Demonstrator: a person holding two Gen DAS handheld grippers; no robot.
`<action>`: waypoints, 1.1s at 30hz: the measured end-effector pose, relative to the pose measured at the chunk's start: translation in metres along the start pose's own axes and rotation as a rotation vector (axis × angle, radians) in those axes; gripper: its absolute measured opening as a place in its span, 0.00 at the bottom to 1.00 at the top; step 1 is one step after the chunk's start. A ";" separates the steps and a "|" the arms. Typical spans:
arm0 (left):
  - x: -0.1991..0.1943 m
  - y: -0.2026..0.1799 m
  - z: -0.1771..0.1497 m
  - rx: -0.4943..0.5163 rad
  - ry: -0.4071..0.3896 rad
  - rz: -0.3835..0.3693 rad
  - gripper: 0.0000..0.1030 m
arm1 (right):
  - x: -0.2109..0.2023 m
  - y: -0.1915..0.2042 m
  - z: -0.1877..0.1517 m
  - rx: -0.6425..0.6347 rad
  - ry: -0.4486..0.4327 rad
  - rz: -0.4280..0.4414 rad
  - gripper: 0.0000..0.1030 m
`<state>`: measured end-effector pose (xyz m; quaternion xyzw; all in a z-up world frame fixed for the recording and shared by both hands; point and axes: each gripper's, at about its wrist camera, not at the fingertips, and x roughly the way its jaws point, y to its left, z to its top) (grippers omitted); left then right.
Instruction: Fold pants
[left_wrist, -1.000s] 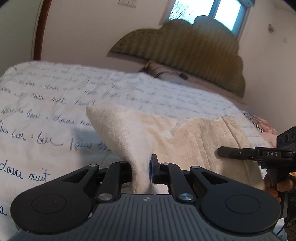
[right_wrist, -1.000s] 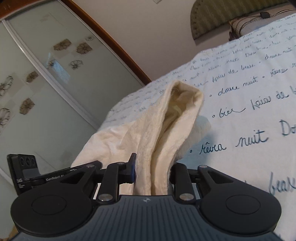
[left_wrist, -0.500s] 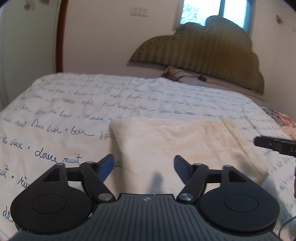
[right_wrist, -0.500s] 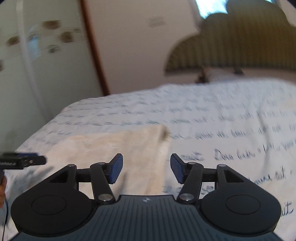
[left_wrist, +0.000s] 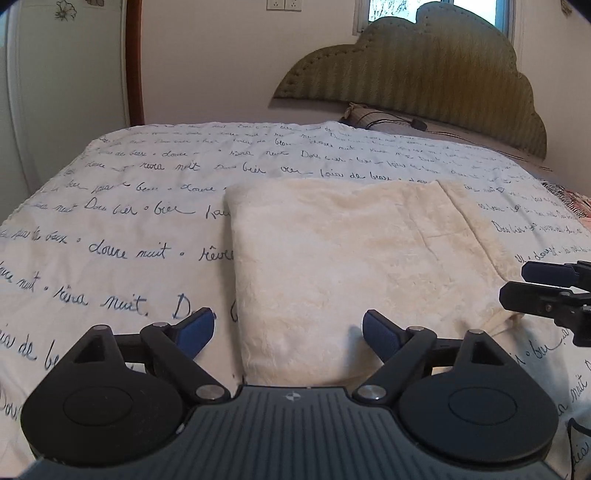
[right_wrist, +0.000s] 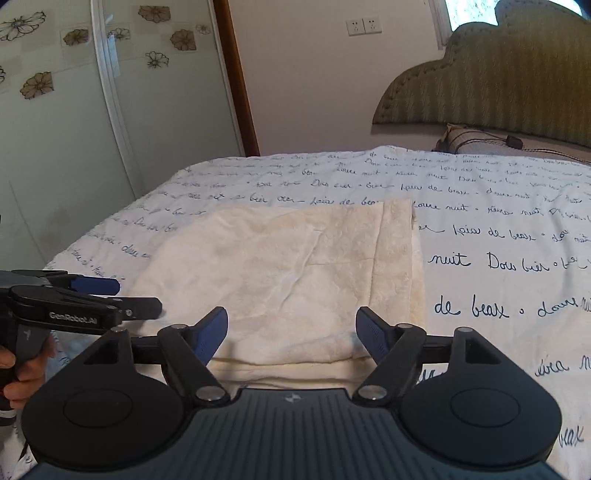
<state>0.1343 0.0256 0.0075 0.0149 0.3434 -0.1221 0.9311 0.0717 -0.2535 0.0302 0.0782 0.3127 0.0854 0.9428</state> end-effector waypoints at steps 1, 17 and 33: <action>-0.004 -0.002 -0.002 -0.006 0.000 0.000 0.90 | -0.002 0.002 -0.002 0.000 0.001 0.001 0.74; -0.025 -0.042 -0.050 0.053 0.077 0.029 0.92 | -0.064 0.047 -0.024 -0.077 0.036 -0.119 0.84; -0.033 -0.035 -0.065 0.011 0.050 0.055 0.92 | -0.054 0.074 -0.038 -0.215 -0.053 -0.337 1.00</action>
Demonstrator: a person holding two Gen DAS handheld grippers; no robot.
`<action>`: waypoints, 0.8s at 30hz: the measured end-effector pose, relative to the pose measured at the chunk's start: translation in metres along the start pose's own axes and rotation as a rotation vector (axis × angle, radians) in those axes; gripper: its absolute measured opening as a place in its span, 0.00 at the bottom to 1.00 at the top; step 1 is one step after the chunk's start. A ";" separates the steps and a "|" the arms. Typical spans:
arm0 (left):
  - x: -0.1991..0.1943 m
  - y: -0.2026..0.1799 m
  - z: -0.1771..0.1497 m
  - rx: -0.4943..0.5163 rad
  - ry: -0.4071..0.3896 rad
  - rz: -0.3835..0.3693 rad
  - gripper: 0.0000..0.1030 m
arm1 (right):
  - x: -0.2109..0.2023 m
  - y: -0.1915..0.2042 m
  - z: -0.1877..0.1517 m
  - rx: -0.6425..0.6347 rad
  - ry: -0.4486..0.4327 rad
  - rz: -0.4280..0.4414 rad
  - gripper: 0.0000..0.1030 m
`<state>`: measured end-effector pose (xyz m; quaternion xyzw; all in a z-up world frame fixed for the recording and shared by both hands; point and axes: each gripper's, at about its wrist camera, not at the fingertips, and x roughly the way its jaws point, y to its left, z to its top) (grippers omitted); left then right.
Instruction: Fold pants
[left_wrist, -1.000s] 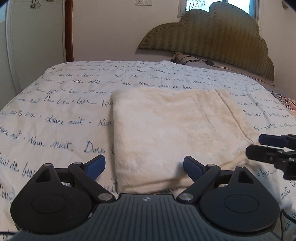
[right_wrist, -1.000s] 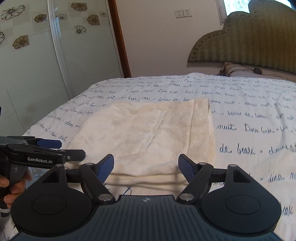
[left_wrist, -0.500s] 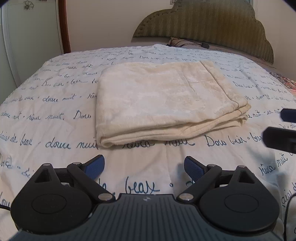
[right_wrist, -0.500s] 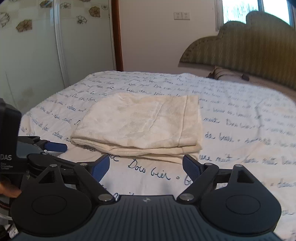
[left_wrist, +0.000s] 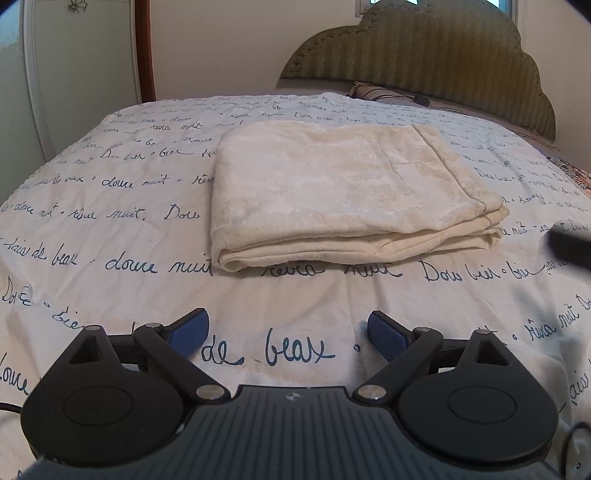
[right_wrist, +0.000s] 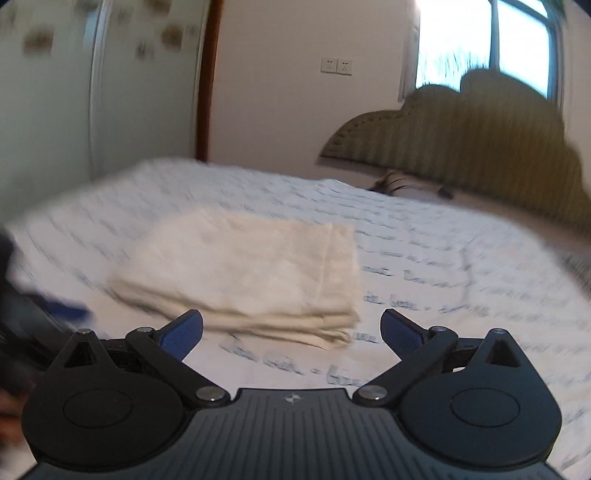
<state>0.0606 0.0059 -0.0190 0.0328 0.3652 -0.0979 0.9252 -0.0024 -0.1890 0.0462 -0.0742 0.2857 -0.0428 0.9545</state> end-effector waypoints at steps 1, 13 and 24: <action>0.001 -0.001 0.000 0.004 -0.003 0.005 0.92 | 0.010 0.006 -0.008 -0.035 0.002 0.003 1.00; 0.009 -0.003 -0.007 0.037 -0.042 0.029 1.00 | 0.054 0.003 -0.046 0.149 0.090 0.092 1.00; 0.014 -0.008 -0.014 0.050 -0.069 0.068 1.00 | 0.065 -0.001 -0.054 0.197 0.148 0.101 1.00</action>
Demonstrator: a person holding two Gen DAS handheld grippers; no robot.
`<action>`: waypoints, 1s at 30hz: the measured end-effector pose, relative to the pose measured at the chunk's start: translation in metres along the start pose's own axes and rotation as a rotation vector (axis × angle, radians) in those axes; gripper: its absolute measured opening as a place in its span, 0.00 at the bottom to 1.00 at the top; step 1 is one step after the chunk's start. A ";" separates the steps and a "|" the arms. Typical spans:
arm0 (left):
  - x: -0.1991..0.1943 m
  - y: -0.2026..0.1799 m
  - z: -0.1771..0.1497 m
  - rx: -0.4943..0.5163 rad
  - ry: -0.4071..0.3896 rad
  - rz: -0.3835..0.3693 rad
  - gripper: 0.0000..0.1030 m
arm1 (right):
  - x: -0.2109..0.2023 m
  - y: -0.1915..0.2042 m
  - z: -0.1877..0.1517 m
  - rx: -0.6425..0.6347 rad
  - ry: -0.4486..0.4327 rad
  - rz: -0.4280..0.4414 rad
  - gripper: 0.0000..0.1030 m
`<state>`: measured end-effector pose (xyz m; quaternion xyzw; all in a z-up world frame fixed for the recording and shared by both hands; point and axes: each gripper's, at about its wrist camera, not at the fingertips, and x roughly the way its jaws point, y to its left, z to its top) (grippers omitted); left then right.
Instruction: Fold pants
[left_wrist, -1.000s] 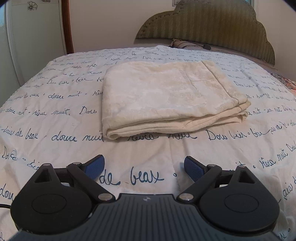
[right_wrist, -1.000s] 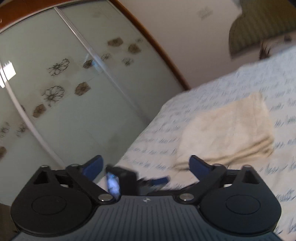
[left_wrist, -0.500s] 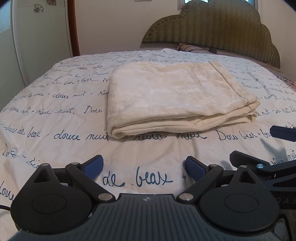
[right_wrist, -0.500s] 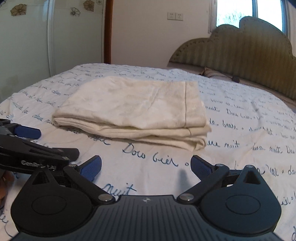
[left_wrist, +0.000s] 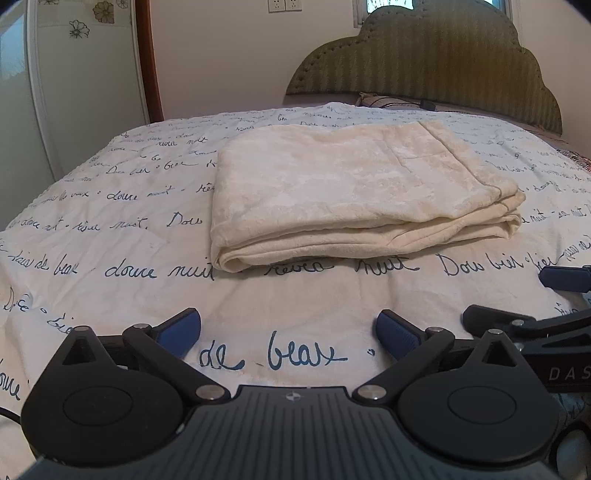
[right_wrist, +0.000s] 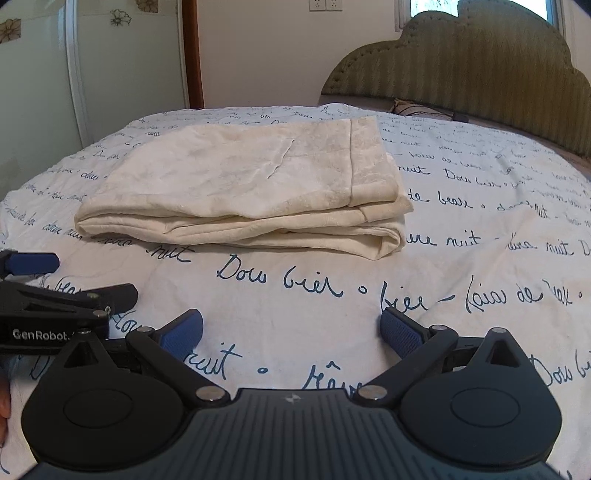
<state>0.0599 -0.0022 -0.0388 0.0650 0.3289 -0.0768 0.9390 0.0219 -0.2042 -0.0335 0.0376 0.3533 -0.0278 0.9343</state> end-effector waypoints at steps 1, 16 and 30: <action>0.001 0.000 0.000 -0.005 0.002 0.004 1.00 | 0.001 0.001 0.000 0.000 0.001 -0.005 1.00; 0.003 0.006 0.000 -0.033 0.013 -0.024 1.00 | 0.001 -0.001 0.001 0.009 -0.002 -0.005 1.00; 0.003 0.006 -0.001 -0.032 0.014 -0.026 1.00 | 0.001 -0.001 0.001 0.005 -0.001 -0.007 1.00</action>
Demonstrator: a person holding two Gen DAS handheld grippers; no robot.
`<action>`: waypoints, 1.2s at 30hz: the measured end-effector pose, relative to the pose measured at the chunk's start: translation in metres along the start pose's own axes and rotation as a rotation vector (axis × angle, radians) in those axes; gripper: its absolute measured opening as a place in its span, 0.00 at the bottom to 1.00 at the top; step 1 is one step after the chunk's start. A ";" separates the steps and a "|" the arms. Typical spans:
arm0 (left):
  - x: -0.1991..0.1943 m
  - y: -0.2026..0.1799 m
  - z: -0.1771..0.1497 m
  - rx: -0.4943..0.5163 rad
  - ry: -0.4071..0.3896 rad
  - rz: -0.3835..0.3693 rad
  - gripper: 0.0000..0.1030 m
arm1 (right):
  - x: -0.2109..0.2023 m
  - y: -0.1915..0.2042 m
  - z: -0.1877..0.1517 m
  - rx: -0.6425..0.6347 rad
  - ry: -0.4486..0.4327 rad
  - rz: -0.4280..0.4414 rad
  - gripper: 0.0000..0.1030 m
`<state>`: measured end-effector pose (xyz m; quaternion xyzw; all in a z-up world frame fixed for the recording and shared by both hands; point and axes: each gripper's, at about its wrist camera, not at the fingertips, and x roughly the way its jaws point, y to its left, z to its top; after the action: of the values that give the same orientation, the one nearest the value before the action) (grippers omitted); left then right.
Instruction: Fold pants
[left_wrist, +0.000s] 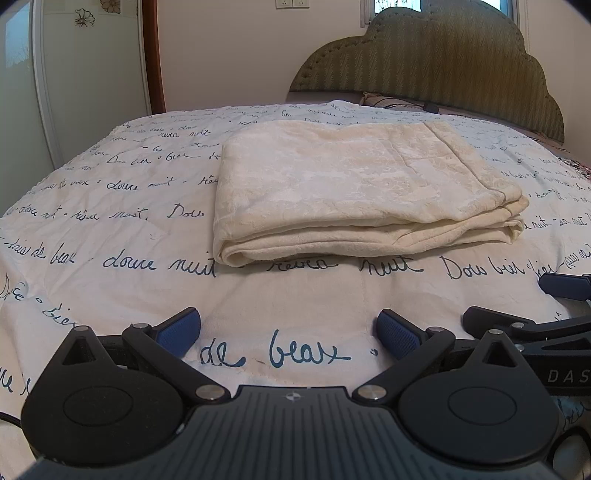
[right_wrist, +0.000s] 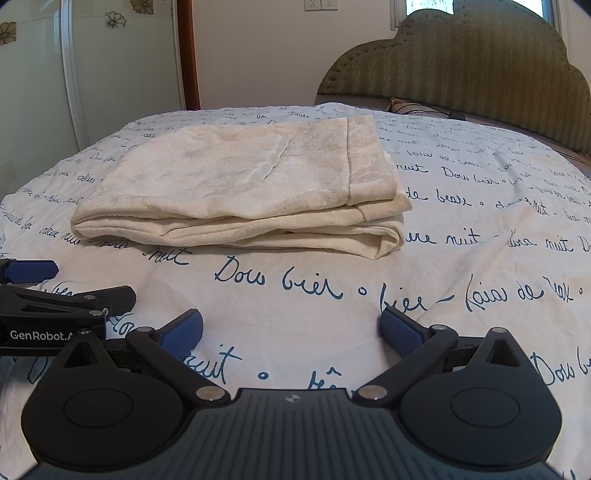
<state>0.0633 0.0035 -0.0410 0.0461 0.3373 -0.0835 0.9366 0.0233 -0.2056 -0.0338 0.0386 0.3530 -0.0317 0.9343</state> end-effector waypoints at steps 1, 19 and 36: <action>0.000 0.000 0.000 0.000 0.000 0.000 1.00 | 0.000 0.000 0.000 0.003 0.000 0.003 1.00; 0.000 0.000 0.000 0.001 0.001 -0.002 1.00 | -0.004 -0.011 -0.003 0.068 -0.007 -0.082 1.00; 0.000 0.000 0.000 0.002 0.002 -0.004 1.00 | -0.004 -0.011 -0.002 0.071 -0.009 -0.080 1.00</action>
<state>0.0634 0.0036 -0.0408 0.0465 0.3380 -0.0857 0.9361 0.0183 -0.2165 -0.0336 0.0573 0.3487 -0.0815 0.9319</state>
